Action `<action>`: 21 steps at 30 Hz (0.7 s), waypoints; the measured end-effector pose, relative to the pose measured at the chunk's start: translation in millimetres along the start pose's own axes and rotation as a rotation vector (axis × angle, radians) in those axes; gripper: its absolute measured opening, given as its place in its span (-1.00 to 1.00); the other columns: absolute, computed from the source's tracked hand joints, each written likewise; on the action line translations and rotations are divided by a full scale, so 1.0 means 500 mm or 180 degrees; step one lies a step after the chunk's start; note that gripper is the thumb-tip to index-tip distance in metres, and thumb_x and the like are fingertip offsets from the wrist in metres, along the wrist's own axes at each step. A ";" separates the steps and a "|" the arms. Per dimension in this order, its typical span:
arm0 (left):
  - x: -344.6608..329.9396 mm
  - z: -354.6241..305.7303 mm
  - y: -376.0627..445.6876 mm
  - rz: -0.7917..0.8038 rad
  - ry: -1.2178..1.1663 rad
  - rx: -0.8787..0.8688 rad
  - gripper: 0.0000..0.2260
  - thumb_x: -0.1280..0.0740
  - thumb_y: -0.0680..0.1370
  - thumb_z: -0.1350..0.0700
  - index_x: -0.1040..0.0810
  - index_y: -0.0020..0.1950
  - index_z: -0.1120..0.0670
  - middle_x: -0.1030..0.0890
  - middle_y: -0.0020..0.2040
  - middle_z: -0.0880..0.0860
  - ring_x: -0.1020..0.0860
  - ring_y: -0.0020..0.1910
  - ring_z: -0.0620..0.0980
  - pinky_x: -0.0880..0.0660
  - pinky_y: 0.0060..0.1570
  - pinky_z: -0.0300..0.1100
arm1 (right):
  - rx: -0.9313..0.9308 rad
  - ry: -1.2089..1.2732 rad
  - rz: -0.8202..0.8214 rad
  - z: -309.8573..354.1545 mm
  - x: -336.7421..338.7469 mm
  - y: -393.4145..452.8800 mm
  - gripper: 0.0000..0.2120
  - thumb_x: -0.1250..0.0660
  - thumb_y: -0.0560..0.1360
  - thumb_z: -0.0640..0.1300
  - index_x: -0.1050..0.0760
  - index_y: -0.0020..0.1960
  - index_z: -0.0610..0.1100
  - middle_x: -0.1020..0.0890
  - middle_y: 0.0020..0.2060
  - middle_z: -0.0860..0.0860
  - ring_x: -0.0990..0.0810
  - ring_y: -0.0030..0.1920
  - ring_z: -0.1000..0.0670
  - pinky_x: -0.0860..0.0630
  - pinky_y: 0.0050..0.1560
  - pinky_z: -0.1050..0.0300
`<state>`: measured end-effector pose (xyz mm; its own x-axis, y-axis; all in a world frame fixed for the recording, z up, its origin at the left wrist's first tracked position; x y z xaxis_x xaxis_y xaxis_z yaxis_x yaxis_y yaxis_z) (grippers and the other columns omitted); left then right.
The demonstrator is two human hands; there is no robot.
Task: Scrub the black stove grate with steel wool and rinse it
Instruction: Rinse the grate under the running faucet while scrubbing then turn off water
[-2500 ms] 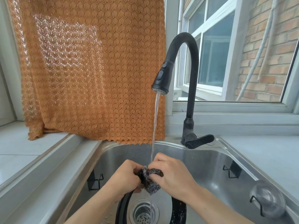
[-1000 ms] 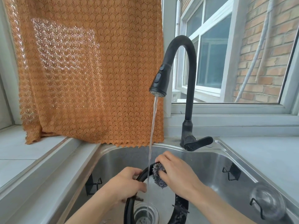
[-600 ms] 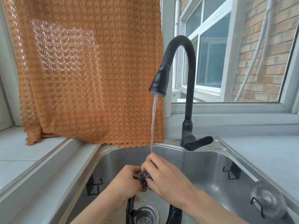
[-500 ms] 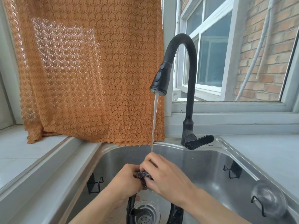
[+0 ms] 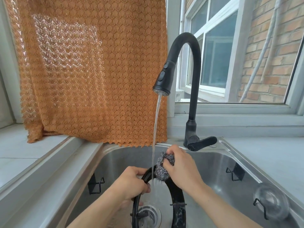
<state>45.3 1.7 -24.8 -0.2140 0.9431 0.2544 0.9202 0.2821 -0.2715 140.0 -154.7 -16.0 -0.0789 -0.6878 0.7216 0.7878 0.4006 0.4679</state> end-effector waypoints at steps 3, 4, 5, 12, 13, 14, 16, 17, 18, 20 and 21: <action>0.005 -0.001 -0.002 0.0052 -0.0041 0.0135 -0.47 -0.22 0.43 0.51 -0.71 0.06 -0.05 -0.53 -0.21 0.16 -0.47 -0.12 0.11 -0.61 -0.19 0.09 | -0.0435 0.0209 -0.0007 -0.023 0.024 0.011 -0.84 -0.31 0.59 -0.04 -0.40 0.14 0.06 -0.62 -0.11 0.04 -0.62 -0.25 0.03 -0.55 -0.14 0.04; 0.007 -0.001 -0.003 0.0065 -0.0043 0.0198 -0.43 -0.19 0.43 0.52 -0.71 0.07 -0.08 -0.51 -0.19 0.16 -0.45 -0.13 0.11 -0.63 -0.16 0.13 | -0.0549 0.0177 0.0085 -0.033 0.032 0.011 -0.84 -0.31 0.59 -0.03 -0.41 0.15 0.06 -0.63 -0.11 0.03 -0.64 -0.21 0.02 -0.54 -0.13 0.06; 0.009 -0.001 -0.005 0.0071 -0.0041 0.0260 -0.39 -0.16 0.42 0.53 -0.71 0.07 -0.11 -0.49 -0.18 0.16 -0.43 -0.13 0.10 -0.63 -0.13 0.16 | -0.0635 0.0071 0.0217 -0.042 0.038 0.011 -0.83 -0.31 0.59 -0.03 -0.42 0.17 0.06 -0.66 -0.07 0.01 -0.66 -0.11 -0.01 -0.52 -0.10 0.07; 0.002 -0.003 -0.007 0.0058 -0.0005 0.0457 -0.29 -0.08 0.37 0.54 -0.64 0.18 -0.15 -0.44 -0.07 0.17 -0.39 -0.13 0.16 -0.66 -0.11 0.28 | -0.0639 -0.0040 0.0931 -0.039 0.023 0.000 -0.83 -0.34 0.56 0.05 -0.52 0.14 0.13 -0.70 0.03 -0.01 -0.68 0.00 -0.03 -0.50 0.02 0.11; 0.001 -0.004 -0.007 0.0063 -0.0025 0.0454 -0.30 -0.08 0.37 0.54 -0.65 0.17 -0.14 -0.44 -0.07 0.17 -0.38 -0.14 0.16 -0.65 -0.10 0.30 | -0.0553 0.0058 0.0915 -0.031 0.017 0.000 -0.85 -0.35 0.56 0.06 -0.53 0.12 0.14 -0.68 0.01 0.01 -0.68 -0.01 -0.03 -0.49 0.02 0.11; -0.002 -0.005 -0.008 0.0070 -0.0041 0.0435 -0.32 -0.09 0.37 0.53 -0.66 0.15 -0.13 -0.43 -0.08 0.16 -0.38 -0.15 0.15 -0.65 -0.10 0.32 | -0.0410 0.0087 0.0879 -0.022 0.011 -0.001 -0.87 -0.35 0.57 0.07 -0.53 0.10 0.14 -0.67 0.00 0.03 -0.66 -0.03 -0.02 -0.48 0.03 0.11; -0.006 -0.009 -0.011 0.0067 -0.0031 0.0380 -0.37 -0.12 0.39 0.52 -0.66 0.11 -0.12 -0.43 -0.11 0.15 -0.39 -0.18 0.12 -0.66 -0.11 0.28 | -0.0048 -0.0051 0.0769 -0.009 -0.004 -0.005 -0.91 -0.33 0.57 0.08 -0.50 0.07 0.15 -0.63 0.01 0.03 -0.57 -0.09 0.01 -0.42 0.06 0.12; -0.007 -0.012 -0.014 0.0067 -0.0022 0.0355 -0.39 -0.13 0.40 0.51 -0.65 0.09 -0.13 -0.44 -0.13 0.14 -0.41 -0.22 0.10 -0.67 -0.11 0.25 | 0.0072 -0.0142 0.0727 -0.001 -0.010 -0.008 -0.91 -0.32 0.58 0.08 -0.49 0.08 0.16 -0.57 0.02 0.05 -0.53 -0.09 0.00 -0.40 0.04 0.10; -0.009 -0.014 -0.017 0.0071 -0.0015 0.0333 -0.41 -0.15 0.41 0.50 -0.63 0.06 -0.15 -0.44 -0.15 0.13 -0.42 -0.27 0.08 -0.67 -0.10 0.23 | 0.0096 -0.0213 0.0721 0.007 -0.015 -0.010 -0.90 -0.31 0.60 0.08 -0.47 0.10 0.15 -0.49 0.02 0.06 -0.51 -0.11 0.00 -0.40 -0.01 0.09; -0.013 -0.018 -0.022 0.0085 -0.0011 0.0277 -0.43 -0.16 0.42 0.48 -0.61 0.00 -0.19 -0.46 -0.18 0.12 -0.43 -0.33 0.05 -0.68 -0.08 0.22 | 0.0029 -0.0357 0.0726 0.015 -0.021 -0.012 -0.87 -0.29 0.62 0.06 -0.44 0.15 0.10 -0.41 0.01 0.05 -0.50 -0.15 -0.03 -0.41 -0.08 0.06; -0.014 -0.019 -0.023 0.0093 -0.0018 0.0238 -0.42 -0.16 0.42 0.48 -0.63 0.01 -0.19 -0.47 -0.18 0.11 -0.43 -0.32 0.05 -0.68 -0.08 0.21 | 0.0014 -0.0455 0.0708 0.017 -0.023 -0.013 -0.87 -0.28 0.62 0.05 -0.42 0.15 0.08 -0.40 0.02 0.04 -0.52 -0.13 -0.07 -0.43 -0.08 0.04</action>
<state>39.5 -10.0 -14.7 -0.1894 0.9520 0.2403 0.8990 0.2666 -0.3474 130.6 -144.1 -23.0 0.0103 -0.4902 0.8716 0.7929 0.5351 0.2916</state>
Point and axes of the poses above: each hand's wrist, its own y-axis towards the middle knuckle, its own x-axis out of the back of the hand, z = x × y, the point moved 1 cm from there along y, towards the middle knuckle
